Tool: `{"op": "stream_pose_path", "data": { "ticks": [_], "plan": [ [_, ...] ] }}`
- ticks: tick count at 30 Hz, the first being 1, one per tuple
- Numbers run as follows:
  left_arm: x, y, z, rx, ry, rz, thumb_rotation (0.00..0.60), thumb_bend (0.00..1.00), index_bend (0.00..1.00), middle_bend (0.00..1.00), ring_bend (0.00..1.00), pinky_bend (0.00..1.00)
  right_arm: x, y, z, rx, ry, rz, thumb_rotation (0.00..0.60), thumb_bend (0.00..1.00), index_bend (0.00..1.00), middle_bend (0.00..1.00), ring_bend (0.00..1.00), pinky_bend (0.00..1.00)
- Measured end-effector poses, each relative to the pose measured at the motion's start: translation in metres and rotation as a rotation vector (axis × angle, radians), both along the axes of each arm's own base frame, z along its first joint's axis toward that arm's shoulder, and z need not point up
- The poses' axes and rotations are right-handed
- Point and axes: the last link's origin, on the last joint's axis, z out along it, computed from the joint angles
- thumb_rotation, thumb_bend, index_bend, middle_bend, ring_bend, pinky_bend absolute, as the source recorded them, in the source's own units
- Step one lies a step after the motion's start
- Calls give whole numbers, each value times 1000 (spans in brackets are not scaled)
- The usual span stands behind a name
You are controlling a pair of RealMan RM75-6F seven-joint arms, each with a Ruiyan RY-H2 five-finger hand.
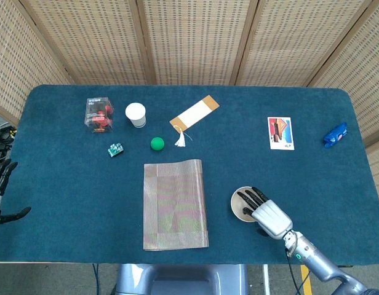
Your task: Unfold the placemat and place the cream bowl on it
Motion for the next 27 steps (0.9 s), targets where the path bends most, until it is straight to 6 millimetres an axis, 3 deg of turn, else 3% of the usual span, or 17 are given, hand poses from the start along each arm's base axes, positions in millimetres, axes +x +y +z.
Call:
{"op": "stream_pose_path", "data": {
  "ticks": [4, 13, 17, 23, 27],
  "plan": [
    [-1, 1, 0, -4, 0, 1, 600, 0, 0, 0, 0, 0, 0, -6, -5, -19, -19, 3, 600, 622, 674, 2, 0, 0],
    [-3, 2, 0, -2, -3, 9, 600, 0, 0, 0, 0, 0, 7, -17, -5, -63, -107, 35, 600, 625, 689, 20, 0, 0],
    [-5, 4, 0, -5, -2, 20, 600, 0, 0, 0, 0, 0, 14, -31, 1, -97, -138, 41, 600, 626, 691, 21, 0, 0],
    [-9, 8, -1, -7, 2, 41, 600, 0, 0, 0, 0, 0, 28, -74, 15, -178, -188, 3, 600, 628, 691, 21, 0, 0],
    [-12, 11, -2, -8, 4, 57, 600, 0, 0, 0, 0, 0, 35, -116, 24, -248, -180, -40, 600, 629, 688, 19, 0, 0]
  ]
}}
